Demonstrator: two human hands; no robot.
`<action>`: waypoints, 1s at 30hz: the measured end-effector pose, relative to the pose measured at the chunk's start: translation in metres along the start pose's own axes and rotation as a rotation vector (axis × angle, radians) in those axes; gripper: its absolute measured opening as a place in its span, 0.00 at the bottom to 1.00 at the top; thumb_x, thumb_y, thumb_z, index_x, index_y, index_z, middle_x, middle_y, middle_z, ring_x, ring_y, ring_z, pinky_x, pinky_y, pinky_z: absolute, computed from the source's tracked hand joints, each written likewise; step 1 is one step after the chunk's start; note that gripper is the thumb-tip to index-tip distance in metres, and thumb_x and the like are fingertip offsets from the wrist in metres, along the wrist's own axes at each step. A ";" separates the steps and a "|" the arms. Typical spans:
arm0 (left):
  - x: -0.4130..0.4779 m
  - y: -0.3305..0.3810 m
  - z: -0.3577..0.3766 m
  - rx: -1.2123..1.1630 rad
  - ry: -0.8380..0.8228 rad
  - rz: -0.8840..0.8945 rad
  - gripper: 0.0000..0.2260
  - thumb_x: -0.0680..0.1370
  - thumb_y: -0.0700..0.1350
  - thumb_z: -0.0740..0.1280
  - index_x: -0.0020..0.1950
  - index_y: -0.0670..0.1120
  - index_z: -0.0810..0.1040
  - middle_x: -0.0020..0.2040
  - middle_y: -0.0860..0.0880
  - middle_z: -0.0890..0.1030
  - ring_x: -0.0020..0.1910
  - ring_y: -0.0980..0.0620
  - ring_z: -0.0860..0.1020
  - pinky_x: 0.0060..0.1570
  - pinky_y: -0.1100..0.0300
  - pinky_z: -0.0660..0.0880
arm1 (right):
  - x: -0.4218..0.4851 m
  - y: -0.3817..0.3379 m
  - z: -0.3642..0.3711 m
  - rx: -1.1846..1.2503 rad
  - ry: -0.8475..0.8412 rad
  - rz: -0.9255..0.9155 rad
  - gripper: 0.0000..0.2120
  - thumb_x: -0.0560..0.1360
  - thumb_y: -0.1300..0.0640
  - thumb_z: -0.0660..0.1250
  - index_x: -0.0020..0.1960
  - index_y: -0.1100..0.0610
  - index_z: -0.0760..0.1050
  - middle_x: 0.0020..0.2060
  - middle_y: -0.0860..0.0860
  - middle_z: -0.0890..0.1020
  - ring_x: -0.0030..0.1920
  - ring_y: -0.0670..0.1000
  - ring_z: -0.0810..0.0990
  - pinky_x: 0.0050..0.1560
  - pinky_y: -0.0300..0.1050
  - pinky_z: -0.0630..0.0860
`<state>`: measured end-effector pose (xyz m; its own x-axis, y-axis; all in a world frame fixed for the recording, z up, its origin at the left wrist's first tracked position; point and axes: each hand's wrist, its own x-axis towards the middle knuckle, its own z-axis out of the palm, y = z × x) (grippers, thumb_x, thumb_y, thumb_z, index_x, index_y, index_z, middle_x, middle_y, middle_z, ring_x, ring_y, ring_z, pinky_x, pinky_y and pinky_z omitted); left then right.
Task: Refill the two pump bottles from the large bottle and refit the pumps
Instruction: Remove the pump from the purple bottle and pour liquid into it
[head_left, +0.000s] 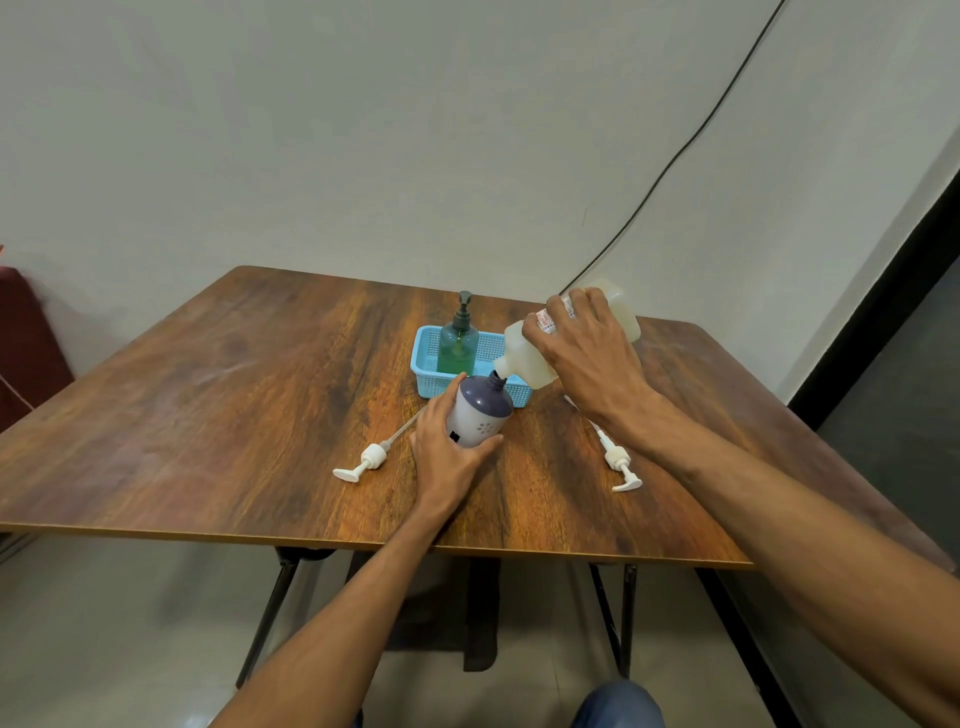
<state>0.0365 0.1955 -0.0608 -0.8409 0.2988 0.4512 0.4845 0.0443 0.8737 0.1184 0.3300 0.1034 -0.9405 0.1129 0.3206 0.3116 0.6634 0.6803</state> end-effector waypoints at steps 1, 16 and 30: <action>0.000 0.000 0.000 0.000 0.000 0.000 0.40 0.67 0.47 0.82 0.75 0.47 0.69 0.68 0.49 0.76 0.66 0.50 0.74 0.65 0.41 0.73 | 0.000 0.000 0.000 -0.002 0.000 0.001 0.29 0.70 0.60 0.74 0.69 0.57 0.68 0.63 0.64 0.75 0.63 0.67 0.73 0.66 0.63 0.67; 0.000 0.001 0.000 0.007 0.005 0.005 0.40 0.67 0.47 0.82 0.75 0.47 0.69 0.70 0.48 0.76 0.67 0.50 0.73 0.67 0.41 0.72 | -0.003 0.000 -0.005 -0.003 0.000 0.009 0.30 0.71 0.58 0.75 0.70 0.56 0.67 0.65 0.63 0.74 0.65 0.66 0.72 0.67 0.62 0.67; 0.000 -0.002 0.001 0.013 -0.013 -0.013 0.40 0.67 0.49 0.81 0.76 0.49 0.68 0.70 0.50 0.75 0.67 0.51 0.74 0.67 0.41 0.73 | -0.007 0.002 0.002 0.057 0.012 0.020 0.31 0.73 0.58 0.72 0.72 0.56 0.64 0.67 0.63 0.72 0.66 0.66 0.70 0.69 0.62 0.64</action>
<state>0.0357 0.1963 -0.0631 -0.8440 0.3107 0.4372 0.4766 0.0607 0.8770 0.1249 0.3319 0.1013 -0.9323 0.1180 0.3418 0.3217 0.7023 0.6350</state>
